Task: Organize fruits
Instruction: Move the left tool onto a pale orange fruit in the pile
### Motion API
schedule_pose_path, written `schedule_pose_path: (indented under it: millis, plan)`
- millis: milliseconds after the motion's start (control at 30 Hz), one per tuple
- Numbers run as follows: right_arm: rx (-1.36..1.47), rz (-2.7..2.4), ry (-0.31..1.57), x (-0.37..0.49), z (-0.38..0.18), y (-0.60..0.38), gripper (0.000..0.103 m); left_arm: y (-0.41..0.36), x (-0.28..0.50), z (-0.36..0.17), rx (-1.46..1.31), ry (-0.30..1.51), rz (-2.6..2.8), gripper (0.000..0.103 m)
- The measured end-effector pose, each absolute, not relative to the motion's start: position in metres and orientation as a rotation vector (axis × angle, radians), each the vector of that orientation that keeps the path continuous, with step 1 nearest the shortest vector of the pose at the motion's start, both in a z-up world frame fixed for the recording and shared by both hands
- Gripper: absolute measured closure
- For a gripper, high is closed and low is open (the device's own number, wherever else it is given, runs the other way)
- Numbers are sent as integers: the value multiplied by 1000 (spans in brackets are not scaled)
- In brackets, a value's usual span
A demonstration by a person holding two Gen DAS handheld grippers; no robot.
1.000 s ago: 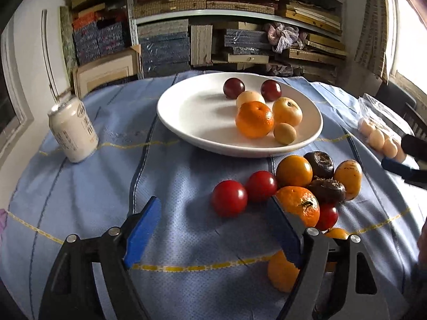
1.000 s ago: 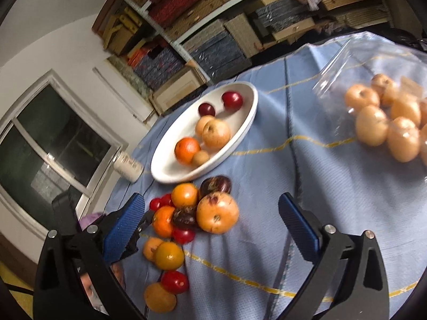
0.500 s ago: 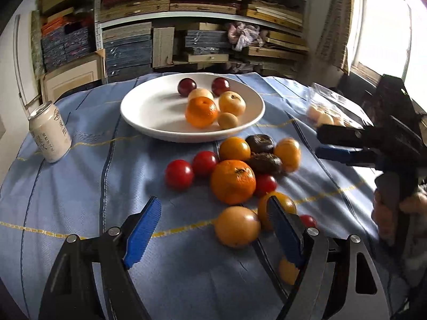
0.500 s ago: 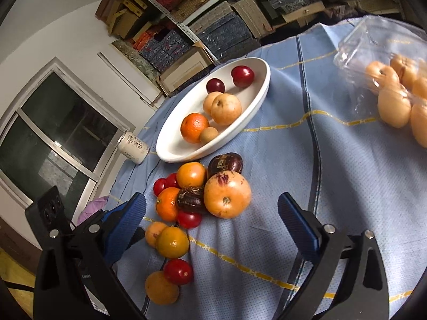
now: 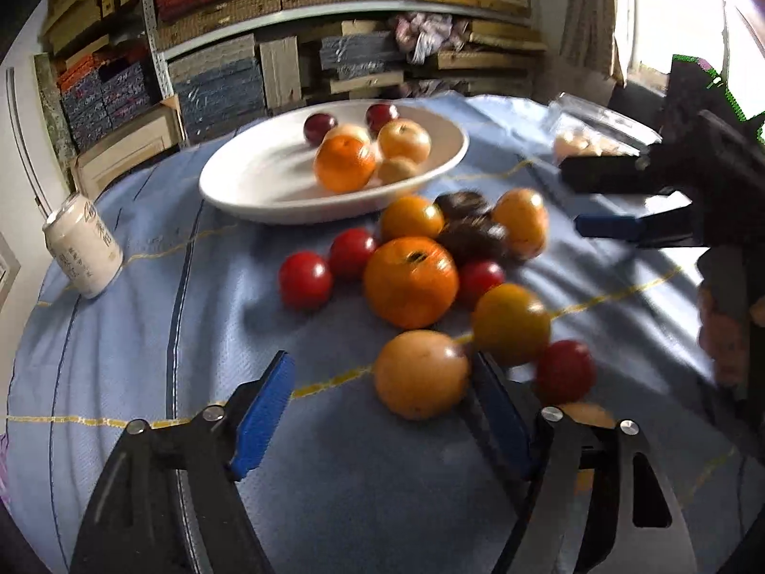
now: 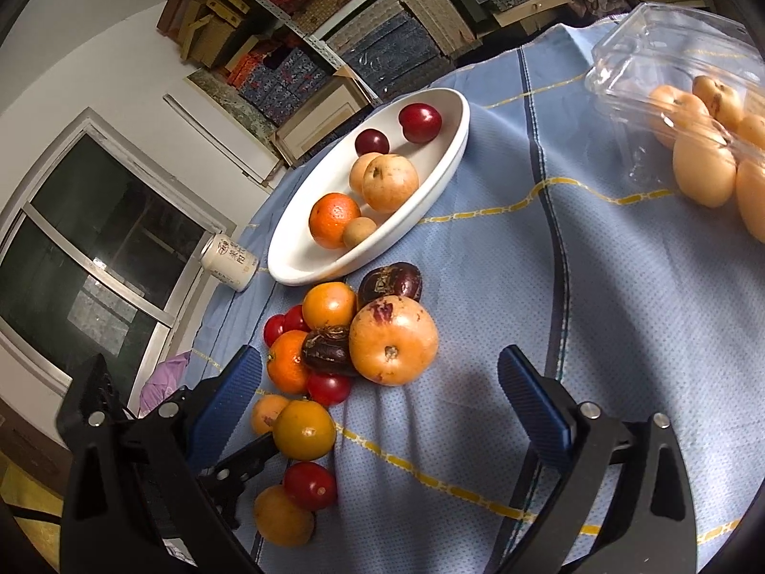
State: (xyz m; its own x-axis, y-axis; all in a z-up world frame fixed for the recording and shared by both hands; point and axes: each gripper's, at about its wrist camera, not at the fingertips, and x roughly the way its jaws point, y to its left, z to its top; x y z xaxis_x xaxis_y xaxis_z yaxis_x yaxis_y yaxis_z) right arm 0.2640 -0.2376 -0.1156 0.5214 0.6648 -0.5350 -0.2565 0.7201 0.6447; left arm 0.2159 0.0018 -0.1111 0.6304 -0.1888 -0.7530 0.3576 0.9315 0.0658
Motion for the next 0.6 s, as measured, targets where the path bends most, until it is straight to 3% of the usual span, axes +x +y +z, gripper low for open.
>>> schedule_pose_path:
  millis: [133, 233, 300, 533, 600]
  plan:
    - [536, 584, 853, 265, -114, -238, 5, 17, 222, -110, 198, 833, -249, 28]
    - [535, 584, 854, 264, -114, -238, 5, 26, 224, -109, 160, 846, -247, 44]
    - [536, 584, 854, 264, -114, -238, 5, 28, 226, -111, 149, 863, -263, 61]
    - [527, 583, 860, 264, -115, -237, 5, 23, 224, -113, 160, 867, -268, 60]
    - [514, 584, 868, 265, -116, -235, 5, 26, 226, -114, 145, 878, -255, 48]
